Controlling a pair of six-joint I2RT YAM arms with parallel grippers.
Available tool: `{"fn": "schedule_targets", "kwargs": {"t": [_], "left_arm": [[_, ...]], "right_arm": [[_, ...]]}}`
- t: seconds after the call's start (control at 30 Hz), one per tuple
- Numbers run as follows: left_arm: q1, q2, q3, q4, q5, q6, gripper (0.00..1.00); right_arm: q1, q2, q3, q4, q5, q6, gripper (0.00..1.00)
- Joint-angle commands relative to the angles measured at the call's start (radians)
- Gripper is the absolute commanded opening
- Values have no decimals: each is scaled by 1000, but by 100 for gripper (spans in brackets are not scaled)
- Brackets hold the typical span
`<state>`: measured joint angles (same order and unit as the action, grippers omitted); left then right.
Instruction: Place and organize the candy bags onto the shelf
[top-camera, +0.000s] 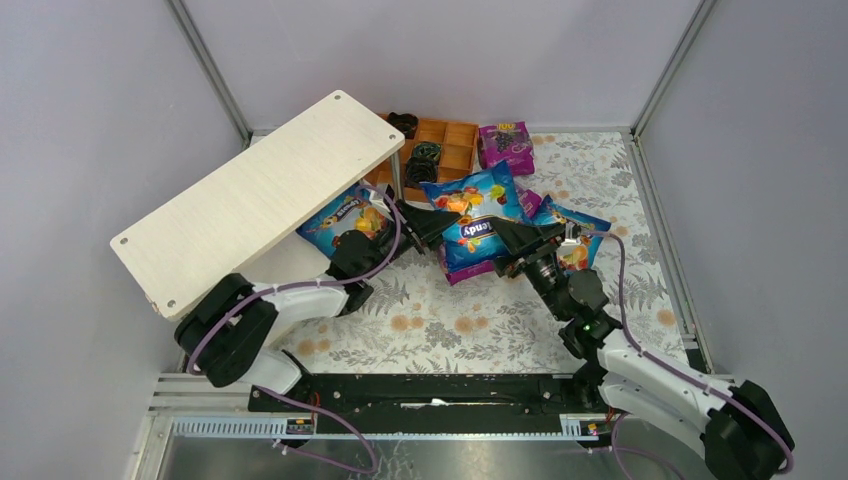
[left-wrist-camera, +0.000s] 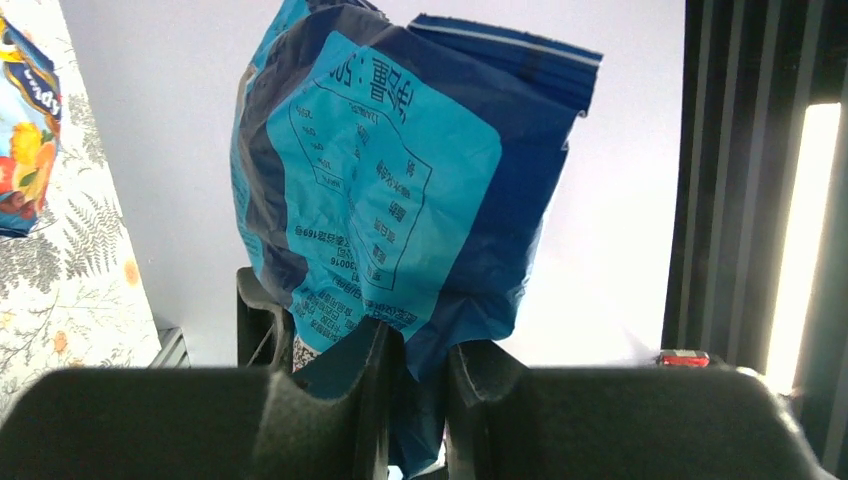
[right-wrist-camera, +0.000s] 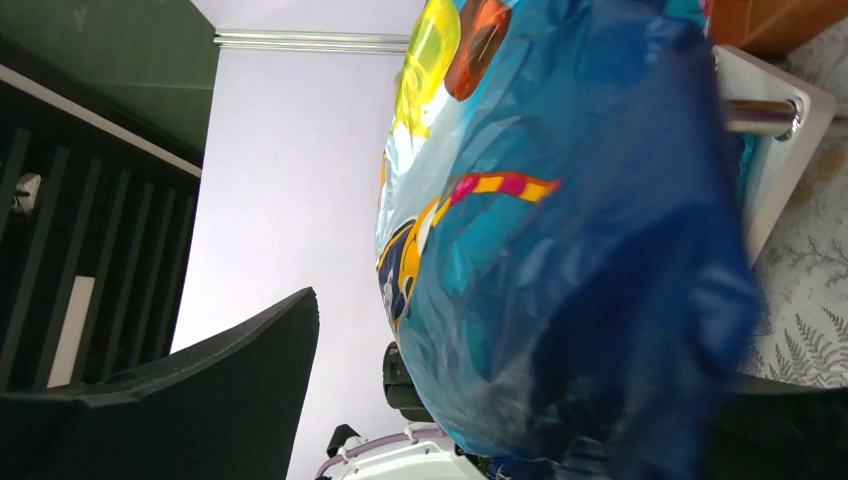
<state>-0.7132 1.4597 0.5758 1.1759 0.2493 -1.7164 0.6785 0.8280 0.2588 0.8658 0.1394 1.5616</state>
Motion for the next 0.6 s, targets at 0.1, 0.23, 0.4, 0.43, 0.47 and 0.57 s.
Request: {"fn": "schedule_targets", "kwargs": {"t": [0.1, 0.23, 0.4, 0.43, 0.47, 0.57], "left_arm": [[-23, -44, 6, 178, -21, 10, 1], [-31, 12, 9, 252, -3, -24, 4], [-40, -22, -13, 192, -9, 18, 15], [-40, -38, -16, 155, -9, 43, 20], [-40, -59, -20, 104, -13, 65, 25], [-40, -146, -28, -95, -42, 148, 44]], "right_arm": [[-10, -77, 102, -30, 126, -162, 79], [-10, -46, 87, 59, 133, -174, 67], [-9, -60, 94, 44, 150, -222, 48], [-10, -66, 90, 35, 156, -227, 43], [-10, -75, 84, 27, 165, -227, 36], [-9, -99, 63, 24, 187, -237, 30]]}}
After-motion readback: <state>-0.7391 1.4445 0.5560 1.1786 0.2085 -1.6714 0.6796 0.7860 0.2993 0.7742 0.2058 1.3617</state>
